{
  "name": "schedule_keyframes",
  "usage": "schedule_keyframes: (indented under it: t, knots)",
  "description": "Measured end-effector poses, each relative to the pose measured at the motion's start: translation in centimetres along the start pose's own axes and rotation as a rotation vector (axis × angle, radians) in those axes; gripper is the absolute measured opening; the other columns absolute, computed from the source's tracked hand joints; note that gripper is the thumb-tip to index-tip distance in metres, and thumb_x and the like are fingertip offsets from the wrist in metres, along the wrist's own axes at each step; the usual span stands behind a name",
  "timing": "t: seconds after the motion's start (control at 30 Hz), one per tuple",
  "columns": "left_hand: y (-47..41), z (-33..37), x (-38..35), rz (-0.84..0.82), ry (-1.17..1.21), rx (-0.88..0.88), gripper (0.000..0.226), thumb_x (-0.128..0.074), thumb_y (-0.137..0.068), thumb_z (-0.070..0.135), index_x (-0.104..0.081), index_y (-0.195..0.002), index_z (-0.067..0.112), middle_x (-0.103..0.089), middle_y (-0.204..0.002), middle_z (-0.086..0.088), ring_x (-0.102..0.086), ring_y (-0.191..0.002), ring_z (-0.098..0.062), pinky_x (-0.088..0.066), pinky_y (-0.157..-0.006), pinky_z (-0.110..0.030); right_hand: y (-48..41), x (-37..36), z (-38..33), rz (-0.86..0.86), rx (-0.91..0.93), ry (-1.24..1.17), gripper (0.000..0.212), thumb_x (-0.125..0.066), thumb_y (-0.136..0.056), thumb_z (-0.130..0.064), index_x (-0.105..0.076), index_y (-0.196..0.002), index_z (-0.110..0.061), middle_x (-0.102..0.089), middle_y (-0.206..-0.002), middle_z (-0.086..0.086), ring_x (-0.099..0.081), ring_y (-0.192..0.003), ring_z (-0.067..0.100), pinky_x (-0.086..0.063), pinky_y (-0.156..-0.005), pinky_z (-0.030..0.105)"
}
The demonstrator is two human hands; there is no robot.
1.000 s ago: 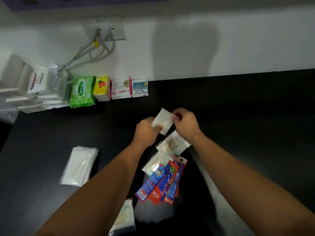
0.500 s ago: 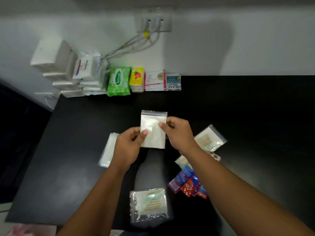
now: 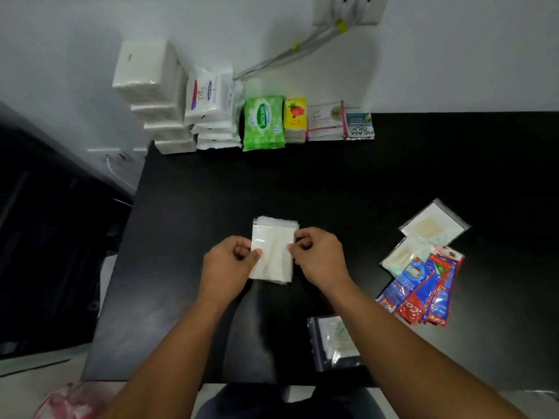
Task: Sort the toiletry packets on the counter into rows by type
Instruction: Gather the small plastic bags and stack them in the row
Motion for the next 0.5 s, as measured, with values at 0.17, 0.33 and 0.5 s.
schedule_keyframes:
  t: [0.17, 0.33, 0.5]
  knots:
    - [0.1, -1.1, 0.6, -0.082, -0.008, -0.116, 0.059, -0.08, -0.074, 0.052, -0.053, -0.124, 0.039, -0.061, -0.109, 0.019, -0.058, -0.097, 0.004, -0.049, -0.082, -0.015, 1.6, -1.5, 0.0, 0.164, 0.028, 0.095, 0.028, -0.069, -0.089, -0.024, -0.065, -0.116, -0.016, -0.065, -0.101, -0.004, -0.06, -0.081, 0.004, -0.046, -0.07, 0.012]
    - [-0.7, -1.5, 0.8, -0.436, -0.254, -0.377, 0.134, -0.085, -0.046, 0.071, -0.005, -0.152, 0.052, -0.02, -0.155, 0.024, -0.014, -0.145, -0.004, -0.022, -0.114, -0.033, 3.3, -3.0, -0.3, 0.101, -0.002, -0.189, 0.047, -0.05, -0.101, -0.021, -0.042, -0.146, -0.02, -0.057, -0.13, -0.009, -0.057, -0.118, 0.009, -0.05, -0.095, 0.023]
    - [-1.1, -1.7, -0.1, -0.281, -0.44, -0.603, 0.108, -0.062, -0.071, 0.076, -0.013, -0.155, 0.031, -0.034, -0.156, 0.005, -0.017, -0.146, -0.013, -0.012, -0.118, -0.034, 3.6, -4.7, -0.5, 0.015, -0.028, -0.217, 0.053, -0.043, -0.104, -0.019, -0.029, -0.154, -0.026, -0.06, -0.129, -0.002, -0.06, -0.109, 0.005, -0.049, -0.087, 0.015]
Point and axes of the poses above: each hand's wrist, its own y-axis away from the middle knuckle, its own x-axis out of the back of the hand, z = x × y, the point moved 2 cm from there along -y, towards the middle knuckle
